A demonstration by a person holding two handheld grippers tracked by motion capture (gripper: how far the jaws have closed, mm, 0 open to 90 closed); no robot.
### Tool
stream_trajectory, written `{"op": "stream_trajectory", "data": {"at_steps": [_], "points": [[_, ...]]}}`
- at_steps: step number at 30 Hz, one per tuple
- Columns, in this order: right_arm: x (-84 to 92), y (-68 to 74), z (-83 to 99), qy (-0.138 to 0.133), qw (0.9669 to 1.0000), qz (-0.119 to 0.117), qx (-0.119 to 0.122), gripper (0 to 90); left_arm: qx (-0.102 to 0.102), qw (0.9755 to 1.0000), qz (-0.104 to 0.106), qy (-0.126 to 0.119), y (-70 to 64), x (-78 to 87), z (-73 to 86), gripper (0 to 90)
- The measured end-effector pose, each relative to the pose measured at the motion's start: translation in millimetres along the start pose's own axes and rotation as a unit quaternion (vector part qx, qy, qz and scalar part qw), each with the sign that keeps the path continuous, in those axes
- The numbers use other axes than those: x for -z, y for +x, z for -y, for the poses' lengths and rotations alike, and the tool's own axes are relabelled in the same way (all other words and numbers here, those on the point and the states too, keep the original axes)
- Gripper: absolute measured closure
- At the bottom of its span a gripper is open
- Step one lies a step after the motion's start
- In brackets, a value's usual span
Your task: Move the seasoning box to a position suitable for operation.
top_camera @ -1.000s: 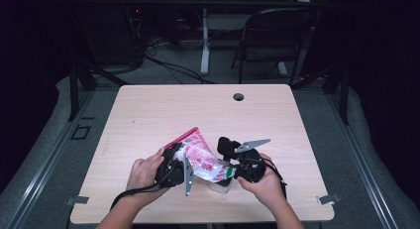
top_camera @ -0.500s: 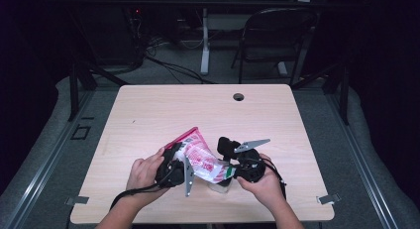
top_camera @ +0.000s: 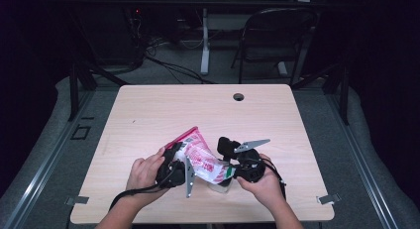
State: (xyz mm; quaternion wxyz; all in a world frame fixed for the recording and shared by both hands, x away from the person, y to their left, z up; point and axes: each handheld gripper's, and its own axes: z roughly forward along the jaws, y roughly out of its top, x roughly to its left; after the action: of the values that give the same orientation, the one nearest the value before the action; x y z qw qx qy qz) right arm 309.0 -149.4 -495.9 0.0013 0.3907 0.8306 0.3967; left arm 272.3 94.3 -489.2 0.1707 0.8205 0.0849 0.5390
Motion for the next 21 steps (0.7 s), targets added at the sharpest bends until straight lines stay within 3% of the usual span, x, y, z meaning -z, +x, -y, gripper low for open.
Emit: {"op": "stream_trajectory", "data": {"at_steps": [21], "points": [[-1.7, -0.4, 0.5, 0.000, 1.0000, 0.001, -0.003, 90.0, -0.006, 1.0000, -0.002, -0.001, 0.0, 1.1, -2.1, 66.2]]}}
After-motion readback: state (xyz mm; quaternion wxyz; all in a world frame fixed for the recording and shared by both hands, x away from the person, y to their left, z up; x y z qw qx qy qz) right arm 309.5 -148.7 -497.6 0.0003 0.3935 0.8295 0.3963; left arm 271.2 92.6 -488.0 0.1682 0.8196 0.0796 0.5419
